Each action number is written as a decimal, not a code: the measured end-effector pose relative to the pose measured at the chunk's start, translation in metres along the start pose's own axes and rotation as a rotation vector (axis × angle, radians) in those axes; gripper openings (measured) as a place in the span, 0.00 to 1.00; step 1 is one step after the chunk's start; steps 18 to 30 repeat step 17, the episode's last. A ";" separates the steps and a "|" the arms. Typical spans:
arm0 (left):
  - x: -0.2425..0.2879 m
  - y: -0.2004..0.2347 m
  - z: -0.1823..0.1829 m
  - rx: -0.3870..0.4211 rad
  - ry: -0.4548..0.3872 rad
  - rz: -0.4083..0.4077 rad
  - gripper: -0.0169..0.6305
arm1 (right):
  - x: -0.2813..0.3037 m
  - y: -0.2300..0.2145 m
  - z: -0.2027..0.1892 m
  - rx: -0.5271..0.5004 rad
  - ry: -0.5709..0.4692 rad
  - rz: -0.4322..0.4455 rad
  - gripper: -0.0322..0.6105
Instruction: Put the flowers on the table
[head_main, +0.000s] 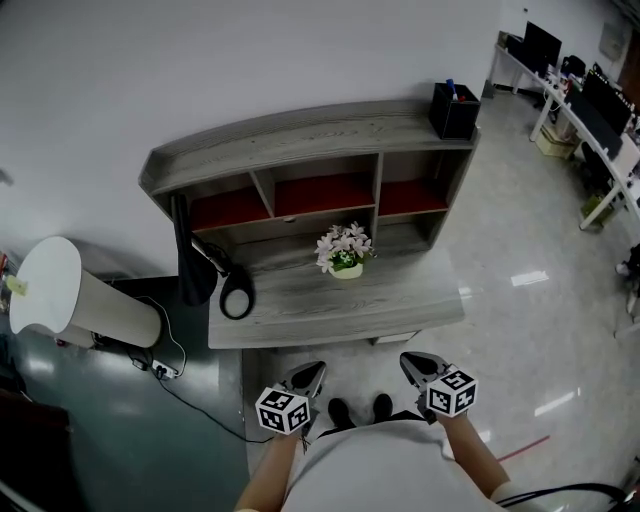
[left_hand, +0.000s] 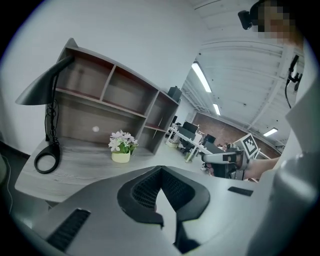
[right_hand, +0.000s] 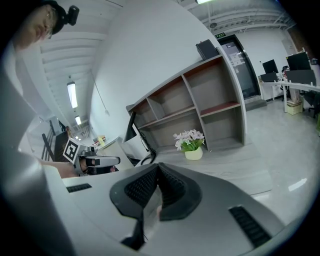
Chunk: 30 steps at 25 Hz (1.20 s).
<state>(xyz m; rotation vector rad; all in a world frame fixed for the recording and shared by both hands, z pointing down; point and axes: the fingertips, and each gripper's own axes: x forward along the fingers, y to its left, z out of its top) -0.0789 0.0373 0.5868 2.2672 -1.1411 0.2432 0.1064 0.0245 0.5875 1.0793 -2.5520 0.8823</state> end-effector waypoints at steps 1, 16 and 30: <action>0.001 -0.001 0.001 0.002 -0.001 0.001 0.04 | 0.000 -0.001 0.001 -0.002 0.000 0.003 0.08; 0.011 -0.003 0.012 0.020 -0.005 0.010 0.04 | 0.002 -0.005 0.017 -0.017 -0.024 0.017 0.08; 0.011 -0.003 0.014 0.023 -0.006 0.008 0.04 | 0.002 -0.005 0.018 -0.018 -0.025 0.017 0.08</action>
